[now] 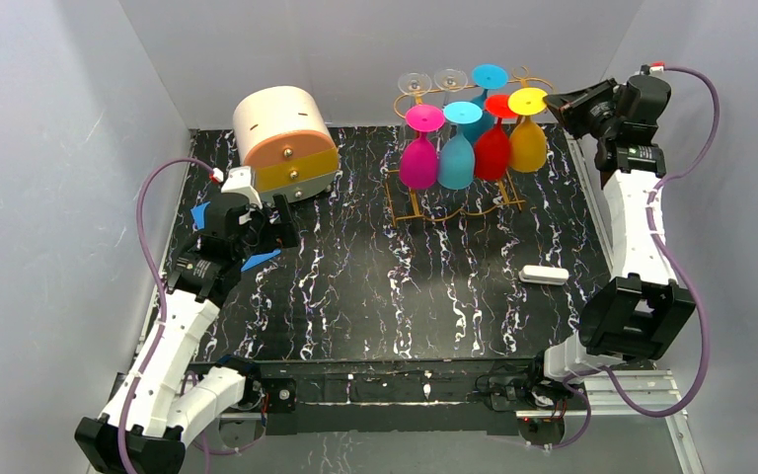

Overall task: Take the wine glass off the wine glass rack
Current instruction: Pick up the wine glass from the wine rack.

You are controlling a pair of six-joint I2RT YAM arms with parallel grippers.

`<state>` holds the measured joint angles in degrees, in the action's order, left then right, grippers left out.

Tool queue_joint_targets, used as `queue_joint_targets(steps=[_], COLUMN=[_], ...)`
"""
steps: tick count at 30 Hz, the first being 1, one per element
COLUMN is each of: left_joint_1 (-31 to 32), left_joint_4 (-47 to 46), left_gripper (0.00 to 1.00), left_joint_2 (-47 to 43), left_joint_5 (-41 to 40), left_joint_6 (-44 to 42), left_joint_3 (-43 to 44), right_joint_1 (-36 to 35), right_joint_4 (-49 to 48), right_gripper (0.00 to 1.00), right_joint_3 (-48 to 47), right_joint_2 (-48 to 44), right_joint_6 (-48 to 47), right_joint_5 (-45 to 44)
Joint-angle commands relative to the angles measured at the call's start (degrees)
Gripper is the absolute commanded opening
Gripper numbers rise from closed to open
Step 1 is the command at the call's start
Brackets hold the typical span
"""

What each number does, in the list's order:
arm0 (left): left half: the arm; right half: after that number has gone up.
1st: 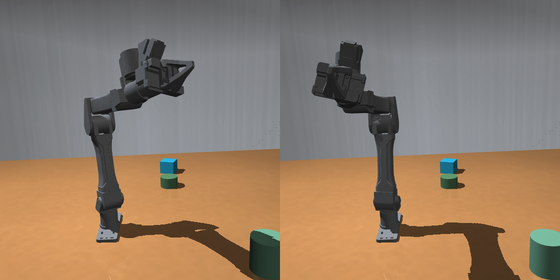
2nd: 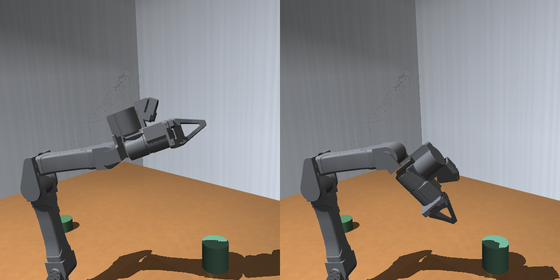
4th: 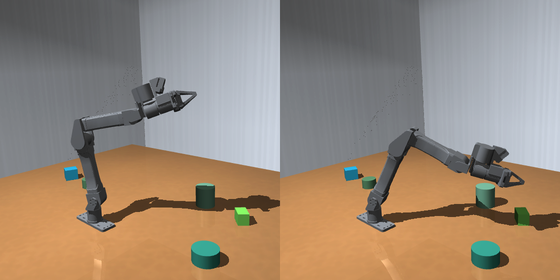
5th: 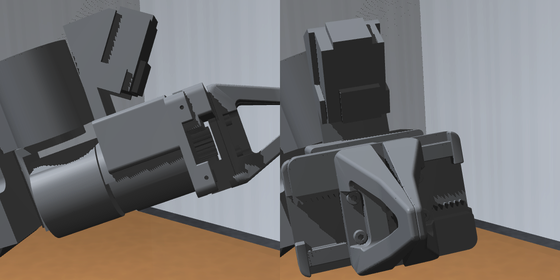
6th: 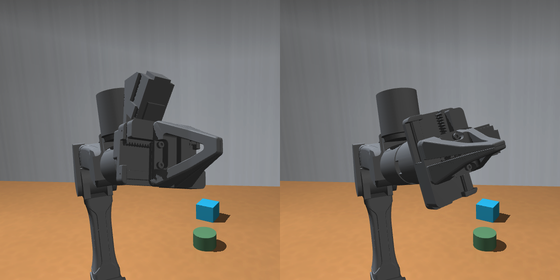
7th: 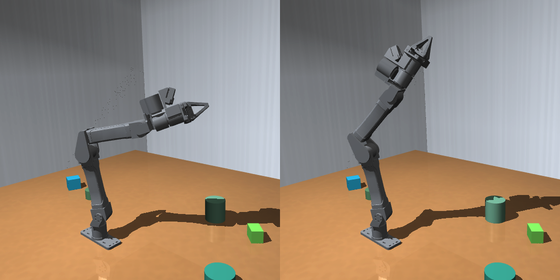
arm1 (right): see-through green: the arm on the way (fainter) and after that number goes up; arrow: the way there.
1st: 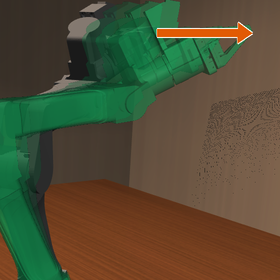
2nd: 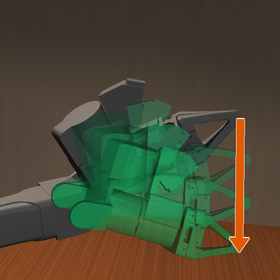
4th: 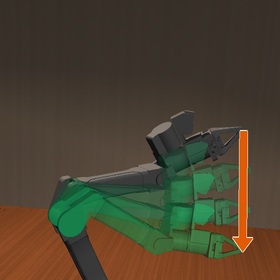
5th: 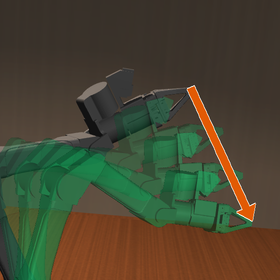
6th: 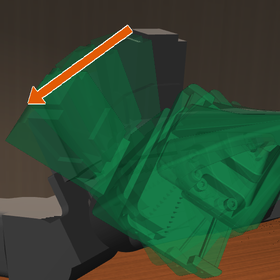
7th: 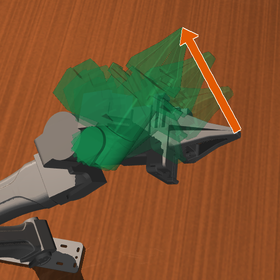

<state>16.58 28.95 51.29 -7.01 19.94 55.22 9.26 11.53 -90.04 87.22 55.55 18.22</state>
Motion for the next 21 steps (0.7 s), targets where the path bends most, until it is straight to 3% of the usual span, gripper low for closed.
queue_joint_targets(steps=[1, 10, 21], left_joint_1=[-0.30, -0.32, -0.32], left_joint_4=[1.46, 2.05, 2.33], left_gripper=[0.98, 0.98, 0.98], left_joint_2=[-0.96, -0.82, -0.84], left_joint_5=[-1.24, -1.26, -1.95], left_joint_6=[-0.13, -0.16, -0.25], left_joint_3=[2.56, 3.48, 3.89], right_joint_1=[2.26, 3.39, 3.46], right_joint_4=[-6.34, -7.17, -5.72], right_gripper=[0.01, 0.01, 0.01], right_joint_3=[1.31, 1.80, 4.11], right_joint_2=[-3.14, -3.82, -7.93], right_joint_6=[4.82, 7.07, 6.16], right_joint_5=[1.23, 2.83, -2.76])
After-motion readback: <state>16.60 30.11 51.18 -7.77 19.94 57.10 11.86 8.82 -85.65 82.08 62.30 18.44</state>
